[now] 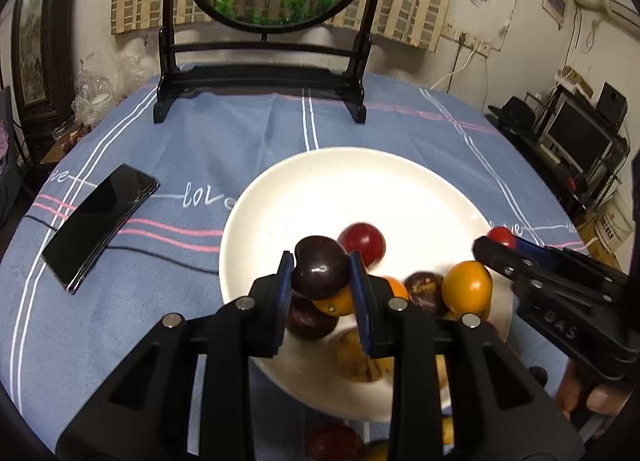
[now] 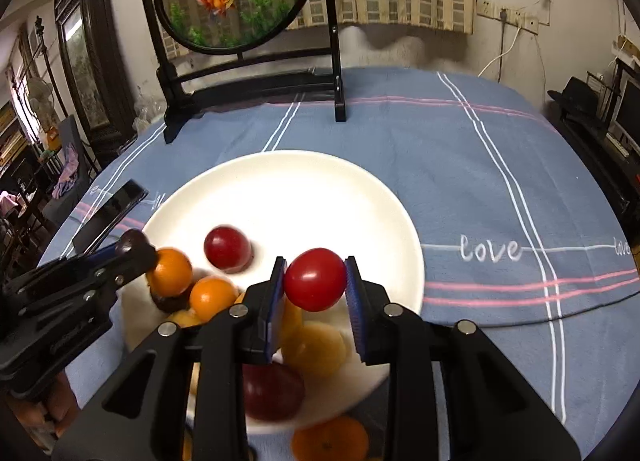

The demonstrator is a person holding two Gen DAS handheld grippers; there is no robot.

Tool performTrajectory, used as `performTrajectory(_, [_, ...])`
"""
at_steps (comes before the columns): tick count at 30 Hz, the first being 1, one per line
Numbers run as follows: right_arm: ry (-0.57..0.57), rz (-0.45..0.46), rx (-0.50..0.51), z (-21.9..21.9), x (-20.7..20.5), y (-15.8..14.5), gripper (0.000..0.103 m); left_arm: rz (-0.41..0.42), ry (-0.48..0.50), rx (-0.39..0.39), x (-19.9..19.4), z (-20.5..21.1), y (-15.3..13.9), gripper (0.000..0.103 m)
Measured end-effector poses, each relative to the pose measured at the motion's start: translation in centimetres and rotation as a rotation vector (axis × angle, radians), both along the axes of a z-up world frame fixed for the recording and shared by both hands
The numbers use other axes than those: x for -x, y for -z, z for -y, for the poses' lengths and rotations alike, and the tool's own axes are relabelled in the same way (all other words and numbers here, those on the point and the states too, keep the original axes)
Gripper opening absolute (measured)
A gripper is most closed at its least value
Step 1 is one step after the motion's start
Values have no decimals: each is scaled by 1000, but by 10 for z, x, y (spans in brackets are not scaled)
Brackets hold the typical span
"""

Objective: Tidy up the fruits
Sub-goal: 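Carry the dark fruit and red tomato onto the white plate and open both tools, then withdraw both open tools from the plate toward the remaining fruits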

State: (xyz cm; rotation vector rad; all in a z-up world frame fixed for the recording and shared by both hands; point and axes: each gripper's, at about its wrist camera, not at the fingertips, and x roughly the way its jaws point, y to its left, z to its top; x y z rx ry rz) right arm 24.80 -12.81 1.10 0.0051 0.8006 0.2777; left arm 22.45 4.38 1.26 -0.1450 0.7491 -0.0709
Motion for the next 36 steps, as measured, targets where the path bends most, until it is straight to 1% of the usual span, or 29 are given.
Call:
performTrajectory(1, [2,2,5,-2,-3,1,30,19,-3,-9,-1,0,1,29])
performTrajectory(2, [4,1,1,-2,-6,2,30,34,-5,-13,-2,0,2,33])
performTrajectory(3, [6,-6,-16,-2,-10,3,36,41,-11,-12,-4,0,3,45])
performTrajectory(4, [12,-10,-28,-2,-12,3,46,42,-18,-9,-5,-1,4,52])
performTrajectory(5, [23,-13,-35,-1,-12,3,68,47,-27,-4,-6,-2,5,60])
performTrajectory(6, [38,-7,-44,1,-12,3,69,55,-34,3,-5,-3,5,60])
performTrajectory(8, [39,5,-49,1,-9,2,69,61,-29,14,-4,-4,4,61])
performTrajectory(10, [35,9,-45,4,-5,-1,69,70,-25,22,-1,-4,2,65])
performTrajectory(13, [30,20,-40,10,4,-5,69,81,-22,-8,4,0,0,70])
performTrajectory(14, [28,22,-36,12,8,-6,69,83,-17,-15,6,1,0,73])
performTrajectory(17, [35,18,-27,23,18,-7,69,66,-9,-11,8,0,0,83])
performTrajectory(21, [56,5,-38,44,36,-5,69,40,0,13,8,-2,3,88])
performTrajectory(28, [113,-29,-63,75,69,5,69,16,-4,-6,10,0,7,88])
performTrajectory(32, [130,-16,-23,83,89,11,69,13,-10,-7,15,-1,7,88])
performTrajectory(35, [135,-10,5,88,102,13,69,-9,-15,14,22,-5,10,89])
performTrajectory(36, [135,-12,6,90,104,14,69,-34,-26,22,27,-7,14,89])
